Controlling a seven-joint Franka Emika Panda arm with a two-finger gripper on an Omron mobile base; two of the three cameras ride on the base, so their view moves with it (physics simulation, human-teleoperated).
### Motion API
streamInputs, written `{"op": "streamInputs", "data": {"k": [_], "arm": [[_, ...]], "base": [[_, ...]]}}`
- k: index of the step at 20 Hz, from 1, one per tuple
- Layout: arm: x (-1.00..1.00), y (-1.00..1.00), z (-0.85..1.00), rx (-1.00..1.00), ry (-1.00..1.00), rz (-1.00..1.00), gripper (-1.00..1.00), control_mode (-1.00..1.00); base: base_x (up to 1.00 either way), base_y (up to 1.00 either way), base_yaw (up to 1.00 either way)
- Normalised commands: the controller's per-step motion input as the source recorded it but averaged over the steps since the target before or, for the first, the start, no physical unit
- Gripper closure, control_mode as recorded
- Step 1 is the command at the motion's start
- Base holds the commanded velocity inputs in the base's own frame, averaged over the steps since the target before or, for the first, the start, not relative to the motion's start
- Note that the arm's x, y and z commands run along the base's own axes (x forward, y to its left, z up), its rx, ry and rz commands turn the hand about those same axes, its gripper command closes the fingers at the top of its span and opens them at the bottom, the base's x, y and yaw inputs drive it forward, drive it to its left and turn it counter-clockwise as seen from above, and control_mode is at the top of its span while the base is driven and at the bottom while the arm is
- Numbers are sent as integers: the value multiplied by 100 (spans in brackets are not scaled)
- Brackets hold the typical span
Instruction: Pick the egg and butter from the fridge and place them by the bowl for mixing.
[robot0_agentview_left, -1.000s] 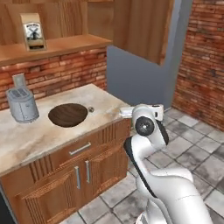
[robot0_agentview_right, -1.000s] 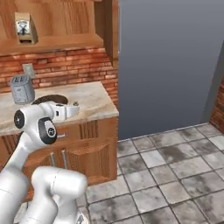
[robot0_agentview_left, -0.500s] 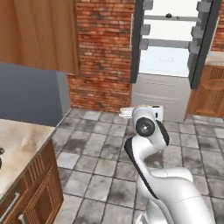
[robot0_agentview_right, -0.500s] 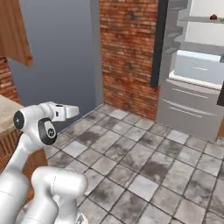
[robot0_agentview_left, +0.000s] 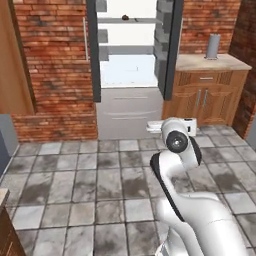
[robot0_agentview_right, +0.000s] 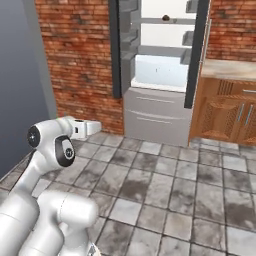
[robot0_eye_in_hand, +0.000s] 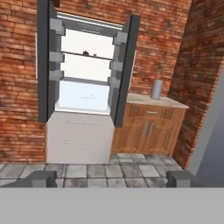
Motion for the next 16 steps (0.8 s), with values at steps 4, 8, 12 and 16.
{"op": "streamInputs", "data": {"k": [4, 8, 12, 16], "arm": [[0, 0, 0, 0, 0, 0, -100, 100], [0, 0, 0, 0, 0, 0, -100, 100], [0, 0, 0, 0, 0, 0, -100, 100], [0, 0, 0, 0, 0, 0, -100, 100]], "base": [[100, 0, -12], [100, 0, -8], [100, 0, -7], [100, 0, -6]]}}
